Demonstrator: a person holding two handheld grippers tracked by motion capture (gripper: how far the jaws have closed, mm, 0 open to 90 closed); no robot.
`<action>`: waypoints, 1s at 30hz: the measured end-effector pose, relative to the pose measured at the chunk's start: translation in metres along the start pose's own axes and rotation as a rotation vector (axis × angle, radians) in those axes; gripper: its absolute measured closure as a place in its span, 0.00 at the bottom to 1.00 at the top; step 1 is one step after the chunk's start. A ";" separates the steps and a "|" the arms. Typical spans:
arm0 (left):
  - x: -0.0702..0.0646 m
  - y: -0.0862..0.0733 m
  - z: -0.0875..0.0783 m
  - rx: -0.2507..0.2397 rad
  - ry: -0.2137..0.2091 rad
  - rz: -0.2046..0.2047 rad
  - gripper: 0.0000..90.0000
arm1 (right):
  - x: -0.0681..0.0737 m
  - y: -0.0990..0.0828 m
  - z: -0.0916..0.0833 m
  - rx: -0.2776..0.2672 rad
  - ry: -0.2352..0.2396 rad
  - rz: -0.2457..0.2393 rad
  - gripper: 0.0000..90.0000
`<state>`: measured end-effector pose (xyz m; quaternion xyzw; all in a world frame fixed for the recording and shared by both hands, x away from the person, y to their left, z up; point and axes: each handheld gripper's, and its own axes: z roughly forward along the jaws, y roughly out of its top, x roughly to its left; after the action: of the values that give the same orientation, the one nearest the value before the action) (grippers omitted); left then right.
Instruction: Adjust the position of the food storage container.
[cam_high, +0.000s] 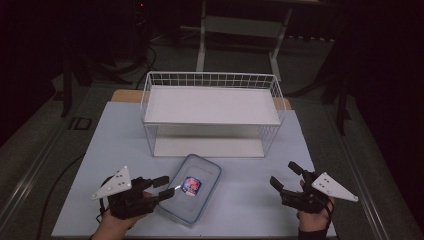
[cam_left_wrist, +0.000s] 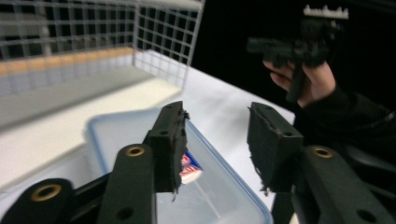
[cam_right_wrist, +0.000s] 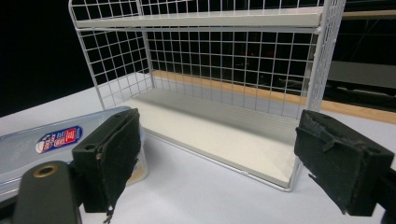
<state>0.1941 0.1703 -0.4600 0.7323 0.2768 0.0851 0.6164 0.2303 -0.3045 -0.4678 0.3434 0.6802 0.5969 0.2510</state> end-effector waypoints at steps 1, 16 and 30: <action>-0.002 -0.001 0.003 0.013 -0.011 -0.004 0.64 | 0.000 0.000 0.000 0.000 0.000 0.001 0.16; -0.024 -0.015 0.042 0.211 -0.069 -0.024 0.95 | 0.000 0.000 0.000 0.002 0.000 0.003 0.16; -0.045 -0.023 0.071 0.373 -0.090 -0.032 0.99 | -0.001 -0.001 0.000 0.003 0.004 0.009 0.16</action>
<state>0.1831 0.0884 -0.4886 0.8325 0.2715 -0.0101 0.4828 0.2310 -0.3055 -0.4685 0.3458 0.6801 0.5977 0.2461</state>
